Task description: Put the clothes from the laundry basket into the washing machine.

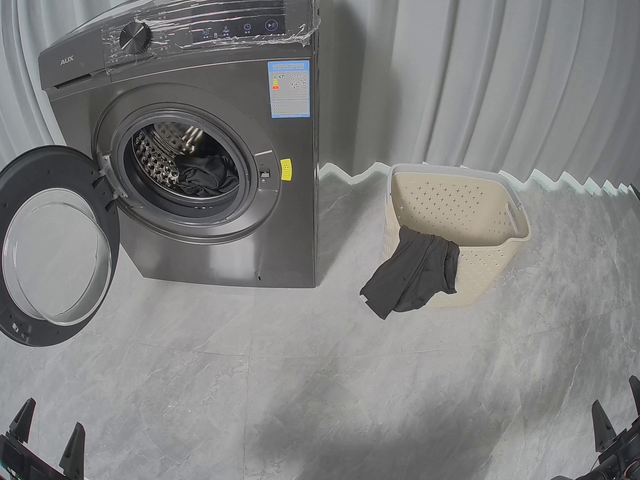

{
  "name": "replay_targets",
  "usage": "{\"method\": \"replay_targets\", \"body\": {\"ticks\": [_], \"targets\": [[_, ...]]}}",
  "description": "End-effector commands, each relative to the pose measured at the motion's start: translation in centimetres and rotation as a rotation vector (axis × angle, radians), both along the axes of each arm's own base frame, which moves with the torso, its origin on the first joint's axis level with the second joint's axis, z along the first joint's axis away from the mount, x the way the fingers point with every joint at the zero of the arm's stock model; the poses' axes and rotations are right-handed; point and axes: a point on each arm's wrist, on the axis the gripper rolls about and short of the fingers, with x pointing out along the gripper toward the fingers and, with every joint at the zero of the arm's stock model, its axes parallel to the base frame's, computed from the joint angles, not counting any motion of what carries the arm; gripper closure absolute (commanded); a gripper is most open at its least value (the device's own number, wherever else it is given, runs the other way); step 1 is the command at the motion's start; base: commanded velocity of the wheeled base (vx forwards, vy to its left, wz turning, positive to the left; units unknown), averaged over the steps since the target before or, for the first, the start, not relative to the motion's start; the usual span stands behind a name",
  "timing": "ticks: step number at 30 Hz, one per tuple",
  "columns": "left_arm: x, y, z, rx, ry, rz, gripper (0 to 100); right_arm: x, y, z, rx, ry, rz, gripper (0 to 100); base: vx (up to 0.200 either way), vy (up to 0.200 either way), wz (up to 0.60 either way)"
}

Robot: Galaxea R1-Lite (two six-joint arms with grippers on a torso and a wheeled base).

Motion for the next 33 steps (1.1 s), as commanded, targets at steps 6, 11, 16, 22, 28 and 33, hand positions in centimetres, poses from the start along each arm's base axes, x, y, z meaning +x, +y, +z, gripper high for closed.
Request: {"method": "replay_targets", "body": {"ticks": [6, 11, 16, 22, 28, 33], "targets": [[0.02, 0.0, -0.48, 0.001, 0.003, 0.002, 0, 0.02, 0.0, -0.52, 0.0, 0.003, 0.0, 0, 0.0, -0.067, 0.0], [0.01, 0.0, -0.48, 0.002, 0.001, 0.0, 0, 0.02, 0.0, -0.52, 0.0, 0.003, 0.001, 0, 0.12, 0.0, 0.0], [0.02, 0.0, -0.48, 0.001, 0.003, 0.002, 0, 0.02, 0.0, -0.52, 0.0, 0.003, 0.001, 0, 0.2, 0.0, 0.0], [0.01, 0.0, -0.48, -0.004, 0.001, 0.002, 0, 0.02, 0.0, -0.52, 0.0, 0.003, 0.001, 0, 0.2, 0.0, 0.0], [0.02, 0.0, -0.48, -0.004, 0.003, 0.002, 0, 0.02, 0.0, -0.52, 0.0, 0.003, 0.0, 0, 0.2, 0.0, 0.0], [0.02, 0.0, -0.48, -0.004, 0.003, 0.002, 0, 0.02, 0.0, -0.52, 0.0, 0.003, 0.0, 0, 0.16, 0.0, 0.0]]}}
